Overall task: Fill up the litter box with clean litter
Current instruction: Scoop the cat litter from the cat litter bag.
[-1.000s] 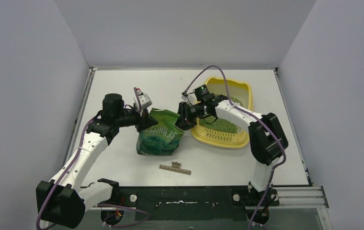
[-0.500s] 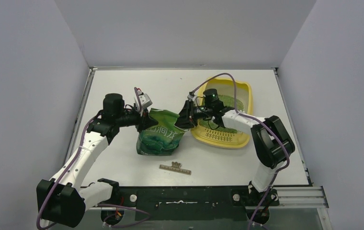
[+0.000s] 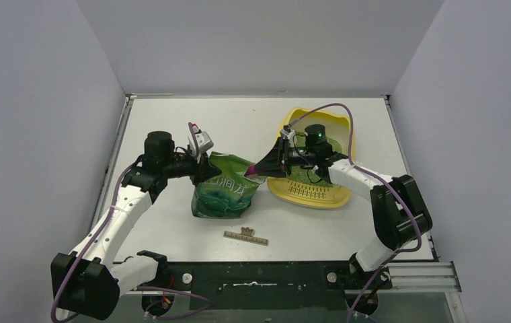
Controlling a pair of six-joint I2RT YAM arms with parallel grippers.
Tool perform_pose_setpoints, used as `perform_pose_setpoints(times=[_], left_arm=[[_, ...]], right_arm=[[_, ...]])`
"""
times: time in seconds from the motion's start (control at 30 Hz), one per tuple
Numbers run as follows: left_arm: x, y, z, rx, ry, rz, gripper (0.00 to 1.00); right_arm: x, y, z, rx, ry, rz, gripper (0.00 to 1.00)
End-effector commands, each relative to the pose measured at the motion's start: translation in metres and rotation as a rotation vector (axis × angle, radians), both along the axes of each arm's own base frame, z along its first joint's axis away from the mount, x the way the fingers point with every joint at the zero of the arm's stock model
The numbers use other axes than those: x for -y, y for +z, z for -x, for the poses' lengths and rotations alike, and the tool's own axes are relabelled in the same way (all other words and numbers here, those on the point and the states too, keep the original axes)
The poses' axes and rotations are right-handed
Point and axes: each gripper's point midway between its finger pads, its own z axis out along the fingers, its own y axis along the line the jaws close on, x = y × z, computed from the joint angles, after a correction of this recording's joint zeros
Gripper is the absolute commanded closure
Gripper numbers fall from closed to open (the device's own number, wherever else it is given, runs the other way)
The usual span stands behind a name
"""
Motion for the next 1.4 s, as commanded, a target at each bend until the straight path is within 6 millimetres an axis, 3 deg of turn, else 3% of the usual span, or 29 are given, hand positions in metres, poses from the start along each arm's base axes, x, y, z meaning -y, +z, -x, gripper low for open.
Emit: perform_pose_setpoints(times=[0.0,0.17,0.4,0.73,0.97,1.2,1.37], left_arm=[[0.001,0.027,-0.007,0.1,0.006,0.015,1.0],[0.0,0.029,-0.008,0.115,0.018,0.016,1.0],[0.0,0.028,-0.009,0.109,0.022,0.018,1.0],[0.0,0.028,-0.009,0.112,0.022,0.017,1.0],[0.0,0.028,-0.009,0.11,0.02,0.017,1.0],[0.0,0.029,-0.008,0.112,0.017,0.02,1.0],[-0.001,0.03,-0.007,0.119,0.021,0.016,1.0]], right_arm=[[0.018,0.036,0.001,0.132,-0.008,-0.051,1.0],[0.04,0.03,0.003,0.113,-0.033,-0.007,1.0],[0.054,0.024,0.009,0.104,-0.034,0.032,1.0],[0.074,0.033,0.011,0.121,-0.058,0.019,1.0],[0.071,0.034,0.01,0.133,-0.07,-0.011,1.0],[0.038,0.039,0.01,0.13,-0.052,-0.089,1.0],[0.055,0.041,0.009,0.128,-0.092,-0.13,1.0]])
